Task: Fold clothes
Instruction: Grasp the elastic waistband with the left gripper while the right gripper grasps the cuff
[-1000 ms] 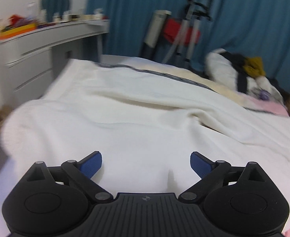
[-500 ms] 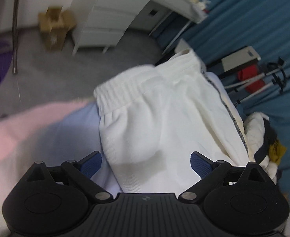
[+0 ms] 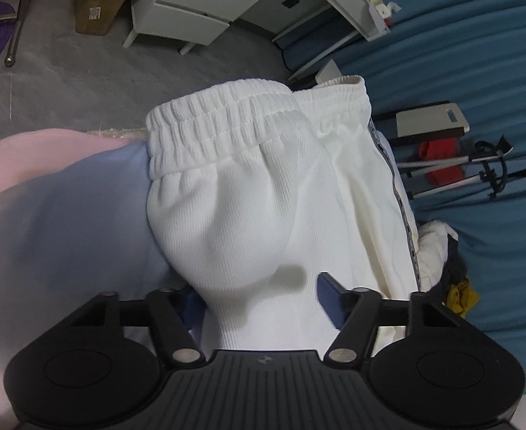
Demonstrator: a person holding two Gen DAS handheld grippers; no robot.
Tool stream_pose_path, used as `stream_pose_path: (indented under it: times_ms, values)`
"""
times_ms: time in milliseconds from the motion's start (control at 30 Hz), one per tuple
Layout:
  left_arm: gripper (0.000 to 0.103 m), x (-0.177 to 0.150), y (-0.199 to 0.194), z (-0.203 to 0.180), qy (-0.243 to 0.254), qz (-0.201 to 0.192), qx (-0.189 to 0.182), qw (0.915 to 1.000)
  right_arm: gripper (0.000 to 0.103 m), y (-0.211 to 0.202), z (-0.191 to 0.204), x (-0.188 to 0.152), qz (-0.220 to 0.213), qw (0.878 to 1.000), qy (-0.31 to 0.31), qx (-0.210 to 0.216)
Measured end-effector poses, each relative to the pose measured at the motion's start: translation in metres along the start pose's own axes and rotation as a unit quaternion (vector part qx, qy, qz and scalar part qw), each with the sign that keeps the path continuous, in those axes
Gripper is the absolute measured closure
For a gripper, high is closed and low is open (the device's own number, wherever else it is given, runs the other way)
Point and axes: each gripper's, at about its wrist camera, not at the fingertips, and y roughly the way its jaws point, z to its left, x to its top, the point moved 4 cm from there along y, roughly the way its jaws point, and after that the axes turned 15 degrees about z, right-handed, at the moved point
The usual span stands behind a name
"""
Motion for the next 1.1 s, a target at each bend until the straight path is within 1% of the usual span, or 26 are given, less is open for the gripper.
stream_pose_path:
  times_ms: [33, 67, 100, 133, 167, 200, 267, 333, 433, 533, 633, 733, 833, 933, 1000, 1067, 1100]
  values:
    - [0.069, 0.0, 0.001, 0.0, 0.0, -0.003, 0.001, 1.0, 0.046, 0.002, 0.001, 0.001, -0.003, 1.0, -0.008, -0.006]
    - [0.087, -0.001, 0.001, 0.0, 0.001, -0.006, 0.0, 1.0, 0.058, 0.005, 0.002, 0.003, -0.006, 1.0, -0.016, -0.011]
    - [0.088, -0.002, 0.0, 0.0, 0.0, -0.009, -0.004, 1.0, 0.075, 0.005, 0.002, 0.004, -0.009, 1.0, -0.019, -0.017]
    - [0.09, -0.002, -0.001, 0.001, -0.001, -0.012, -0.008, 0.9999, 0.084, 0.005, 0.001, 0.005, -0.011, 1.0, -0.019, -0.022]
    - [0.092, -0.003, -0.003, 0.001, -0.002, -0.016, -0.015, 0.9998, 0.087, 0.004, 0.0, 0.006, -0.012, 1.0, -0.015, -0.022]
    - [0.092, -0.005, -0.006, 0.001, -0.002, -0.021, -0.021, 0.9995, 0.092, 0.002, -0.002, 0.006, -0.013, 1.0, -0.007, -0.013]
    - [0.094, -0.006, -0.012, -0.001, 0.004, -0.032, -0.032, 0.999, 0.094, -0.007, -0.004, 0.007, -0.02, 1.0, 0.002, 0.008]
    - [0.094, -0.012, -0.021, -0.006, 0.023, -0.048, -0.05, 0.9974, 0.094, -0.019, -0.001, 0.007, -0.034, 0.999, 0.001, 0.03]
    - [0.095, -0.019, -0.033, -0.013, 0.047, -0.069, -0.069, 0.9941, 0.095, -0.038, 0.009, 0.004, -0.069, 0.996, -0.017, 0.056]
    - [0.095, -0.023, -0.045, -0.019, 0.063, -0.084, -0.084, 0.9909, 0.096, -0.045, 0.02, 0.001, -0.088, 0.994, -0.044, 0.038]
    - [0.096, -0.021, -0.058, -0.025, 0.064, -0.088, -0.104, 0.9886, 0.096, -0.054, 0.028, -0.001, -0.102, 0.992, -0.057, 0.036]
    - [0.096, -0.008, -0.066, -0.043, 0.078, -0.087, -0.114, 0.9866, 0.096, -0.068, 0.063, 0.003, -0.123, 0.987, -0.086, 0.061]
    - [0.096, 0.018, -0.063, -0.075, 0.082, -0.088, -0.123, 0.9852, 0.096, -0.073, 0.11, 0.014, -0.132, 0.981, -0.11, 0.085]
    - [0.096, 0.057, -0.045, -0.114, 0.081, -0.088, -0.131, 0.9842, 0.096, -0.053, 0.17, 0.034, -0.126, 0.981, -0.115, 0.097]
    - [0.096, 0.084, -0.021, -0.141, 0.082, -0.081, -0.127, 0.9852, 0.096, -0.028, 0.211, 0.047, -0.135, 0.978, -0.139, 0.08]
    - [0.096, 0.113, 0.011, -0.165, 0.079, -0.07, -0.119, 0.9873, 0.096, 0.007, 0.244, 0.058, -0.143, 0.975, -0.162, 0.058]
    - [0.096, 0.128, 0.029, -0.178, 0.076, -0.064, -0.114, 0.9886, 0.096, 0.028, 0.258, 0.064, -0.139, 0.975, -0.163, 0.052]
